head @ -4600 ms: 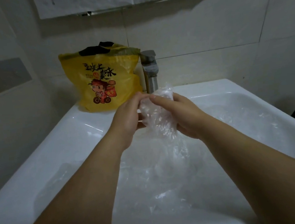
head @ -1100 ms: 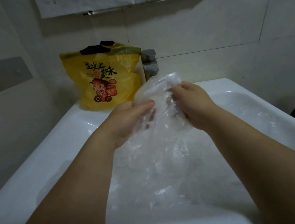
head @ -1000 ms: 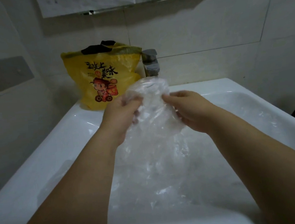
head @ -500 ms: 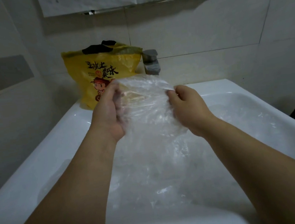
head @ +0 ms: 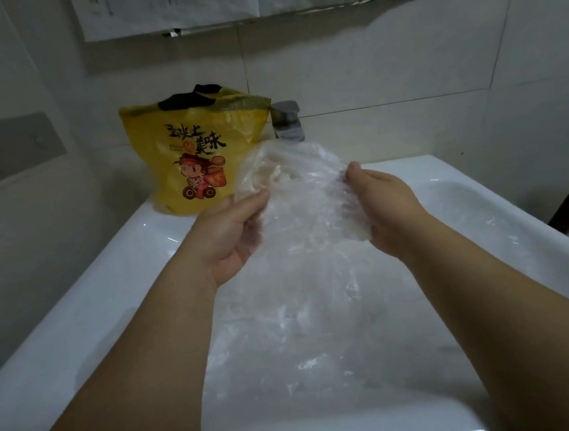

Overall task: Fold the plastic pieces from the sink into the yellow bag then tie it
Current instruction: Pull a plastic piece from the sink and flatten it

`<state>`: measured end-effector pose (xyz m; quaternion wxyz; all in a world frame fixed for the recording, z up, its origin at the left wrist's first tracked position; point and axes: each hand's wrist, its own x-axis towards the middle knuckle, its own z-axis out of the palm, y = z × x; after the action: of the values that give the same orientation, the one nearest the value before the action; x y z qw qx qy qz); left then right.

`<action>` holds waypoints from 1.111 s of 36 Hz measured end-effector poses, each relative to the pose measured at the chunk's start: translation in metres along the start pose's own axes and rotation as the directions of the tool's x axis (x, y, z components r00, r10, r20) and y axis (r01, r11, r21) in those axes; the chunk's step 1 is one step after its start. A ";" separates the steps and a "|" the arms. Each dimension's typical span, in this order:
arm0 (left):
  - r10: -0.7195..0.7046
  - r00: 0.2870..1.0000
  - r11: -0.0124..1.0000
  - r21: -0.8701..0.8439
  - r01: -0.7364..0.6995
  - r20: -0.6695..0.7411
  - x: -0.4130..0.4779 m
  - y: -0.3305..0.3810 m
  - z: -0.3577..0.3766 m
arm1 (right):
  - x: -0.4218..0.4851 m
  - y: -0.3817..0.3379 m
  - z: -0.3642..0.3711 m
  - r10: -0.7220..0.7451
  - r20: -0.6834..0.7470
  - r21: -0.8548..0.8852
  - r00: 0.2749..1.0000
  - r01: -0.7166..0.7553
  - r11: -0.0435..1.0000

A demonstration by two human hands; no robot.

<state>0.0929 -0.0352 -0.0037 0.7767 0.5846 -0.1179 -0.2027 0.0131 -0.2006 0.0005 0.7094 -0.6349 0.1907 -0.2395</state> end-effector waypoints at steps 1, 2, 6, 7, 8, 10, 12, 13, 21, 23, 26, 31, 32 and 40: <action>0.041 0.999 0.999 0.016 -0.041 -0.019 -0.001 0.000 0.000 | 0.001 0.001 -0.002 0.010 -0.026 0.025 1.000 -0.010 1.000; 0.077 0.997 0.997 0.003 -0.077 -0.026 -0.001 0.001 -0.002 | 0.003 0.001 -0.003 0.023 -0.055 0.053 0.998 -0.020 0.998; 0.190 0.982 0.968 -0.163 -0.190 -0.014 -0.007 0.007 -0.003 | 0.001 -0.001 -0.010 0.054 -0.084 0.193 0.995 -0.037 0.981; 0.203 0.979 0.964 -0.170 -0.203 -0.015 -0.008 0.007 -0.004 | 0.000 -0.002 -0.012 0.052 -0.074 0.225 0.996 -0.034 0.974; 0.210 0.978 0.965 -0.157 -0.210 -0.013 -0.009 0.007 -0.005 | -0.002 -0.003 -0.013 0.049 -0.050 0.256 0.998 -0.035 0.966; 0.224 0.975 0.970 -0.094 -0.224 -0.009 -0.010 0.007 -0.006 | -0.006 -0.006 -0.016 0.039 0.033 0.286 0.999 -0.046 0.957; 0.236 0.971 0.971 -0.040 -0.237 -0.029 -0.010 0.008 -0.007 | -0.010 -0.009 -0.017 0.040 0.106 0.286 0.994 -0.069 0.956; 0.240 0.970 0.969 -0.046 -0.242 -0.041 -0.011 0.008 -0.007 | -0.012 -0.010 -0.016 0.044 0.130 0.287 0.991 -0.080 0.955; 0.282 0.959 0.952 0.124 -0.279 -0.005 -0.014 0.007 -0.012 | -0.015 -0.009 -0.015 -0.041 0.157 0.038 0.987 0.036 0.999; 0.309 0.951 0.929 0.214 -0.302 0.004 -0.013 0.006 -0.013 | -0.014 -0.007 -0.016 -0.069 0.162 -0.051 0.984 0.078 0.996; 0.385 0.922 0.849 0.408 -0.337 -0.037 -0.008 0.004 -0.018 | -0.013 -0.006 -0.017 -0.088 0.161 -0.207 0.983 0.121 0.971; 0.492 0.868 0.707 0.612 -0.354 -0.065 -0.007 -0.003 -0.020 | -0.012 0.000 -0.017 -0.151 0.137 -0.454 0.979 0.198 0.869; 0.519 0.851 0.677 0.645 -0.355 -0.076 -0.007 -0.003 -0.021 | -0.012 0.001 -0.017 -0.177 0.128 -0.505 0.976 0.217 0.835; 0.594 0.799 0.600 0.713 -0.364 -0.091 -0.006 -0.004 -0.022 | -0.009 0.002 -0.018 -0.257 0.116 -0.534 0.959 0.279 0.798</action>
<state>0.0966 -0.0145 -0.0141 0.5500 0.7905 -0.2092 0.1697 -0.0044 -0.2095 -0.0044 0.4618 -0.8350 0.1459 -0.2613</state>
